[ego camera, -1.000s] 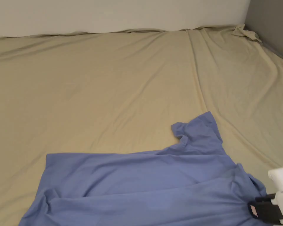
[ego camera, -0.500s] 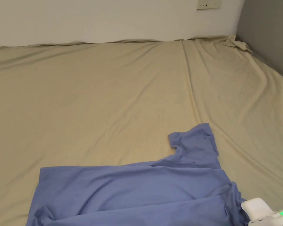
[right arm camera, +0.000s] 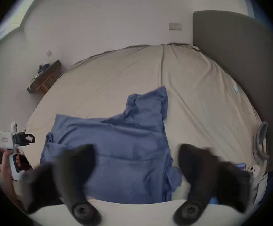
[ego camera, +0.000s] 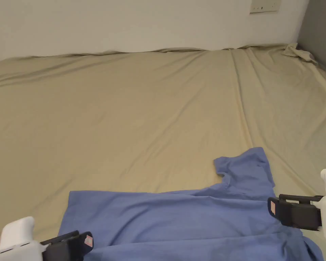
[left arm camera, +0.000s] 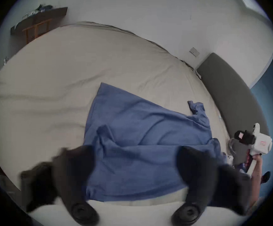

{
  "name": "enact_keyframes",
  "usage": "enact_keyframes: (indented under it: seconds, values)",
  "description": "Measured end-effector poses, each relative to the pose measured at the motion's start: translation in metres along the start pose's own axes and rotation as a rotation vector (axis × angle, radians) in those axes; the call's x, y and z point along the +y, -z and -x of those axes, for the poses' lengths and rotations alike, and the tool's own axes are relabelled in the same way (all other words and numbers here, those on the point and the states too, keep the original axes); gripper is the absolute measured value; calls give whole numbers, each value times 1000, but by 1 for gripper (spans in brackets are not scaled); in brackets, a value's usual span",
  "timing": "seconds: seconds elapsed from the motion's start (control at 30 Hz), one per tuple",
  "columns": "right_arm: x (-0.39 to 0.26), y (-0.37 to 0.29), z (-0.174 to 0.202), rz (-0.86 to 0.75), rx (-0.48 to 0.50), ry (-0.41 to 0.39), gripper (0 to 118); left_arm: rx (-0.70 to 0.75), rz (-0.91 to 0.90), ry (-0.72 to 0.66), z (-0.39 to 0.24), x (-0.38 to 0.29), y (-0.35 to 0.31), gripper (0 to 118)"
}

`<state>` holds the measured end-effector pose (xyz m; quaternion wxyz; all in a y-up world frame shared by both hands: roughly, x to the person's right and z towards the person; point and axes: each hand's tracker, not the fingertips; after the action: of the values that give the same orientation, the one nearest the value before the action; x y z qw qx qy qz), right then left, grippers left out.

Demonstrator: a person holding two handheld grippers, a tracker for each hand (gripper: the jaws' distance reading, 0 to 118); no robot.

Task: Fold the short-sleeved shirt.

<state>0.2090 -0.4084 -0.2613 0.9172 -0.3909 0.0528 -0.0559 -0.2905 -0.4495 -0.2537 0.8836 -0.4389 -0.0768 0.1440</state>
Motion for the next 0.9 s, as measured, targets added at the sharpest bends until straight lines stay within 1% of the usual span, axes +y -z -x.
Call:
enact_keyframes:
  seconds: [0.03, 0.07, 0.1, 0.17, 0.2, 0.23, 0.3, 0.33, 0.37, 0.4, 0.43, 0.47, 0.5, 0.53, 0.57, 0.63, 0.67, 0.7, 0.73, 0.77, 0.8, 0.83, 0.87, 0.9]
  values:
    - [0, 13, 6, -24, -22, -21, 4, 32, 4, 38, 3, 5, 10, 6]
    - [1, 23, 12, -2, -51, -31, 3, 82, 2, 76, 12, 11, 23, 0]
    - [0, 27, 18, 18, -63, -35, 3, 159, -4, 118, 13, 15, 33, 0]
    - [-2, 38, 26, 40, -2, -71, 3, 138, 0, 137, 22, 29, 55, 0]
    - [-3, 39, 28, 36, 11, -63, 3, 118, 16, 138, 13, 35, 63, 0]
    - [-4, 41, 30, 40, 15, -67, 3, 23, 70, 49, 15, 39, 77, 0]
    - [-8, 48, 32, 54, 15, -100, 3, 63, 71, 80, 27, 57, 99, 0]
    - [-8, 49, 32, 56, 3, -114, 3, 184, 30, 147, 34, 76, 103, 9]
    - [-8, 49, 32, 59, -5, -122, 3, 207, 22, 133, 40, 84, 114, 9]
    - [-10, 52, 30, 61, -7, -123, 3, 229, 10, 124, 46, 93, 127, 20]
    - [-12, 54, 28, 65, -7, -121, 3, 268, 28, 120, 50, 98, 141, 49]
    - [-12, 55, 25, 70, -4, -110, 3, 292, 80, 131, 56, 107, 153, 114]
    - [-13, 55, 21, 75, 3, -87, 3, 351, 36, 209, 62, 112, 160, 118]
    - [-15, 56, 18, 83, 8, -65, 3, 324, 44, 195, 61, 122, 172, 118]
    - [-17, 57, 15, 91, 12, -48, 3, 329, 100, 203, 62, 125, 183, 118]
    - [-16, 59, 9, 102, 10, -25, 3, 322, 173, 185, 57, 115, 187, 118]
    - [-16, 61, 6, 106, 7, -25, 3, 317, 180, 181, 55, 114, 190, 114]
    - [-17, 63, 5, 112, 2, -27, 3, 314, 172, 186, 53, 114, 189, 103]
    - [-15, 65, 3, 120, -11, -33, 3, 345, 160, 203, 51, 98, 194, 97]
    - [-13, 68, 0, 124, -22, -40, 3, 355, 104, 227, 48, 100, 185, 76]
    - [-10, 71, -2, 126, -30, -45, 3, 307, 56, 204, 44, 103, 178, 33]
    - [-8, 76, -6, 130, -33, -48, 3, 258, 26, 185, 41, 105, 171, 1]
    - [-3, 81, -11, 136, -34, -49, 3, 200, 0, 165, 40, 103, 163, 1]
    - [4, 86, -17, 140, -34, -49, 3, 202, 20, 141, 36, 106, 159, 1]
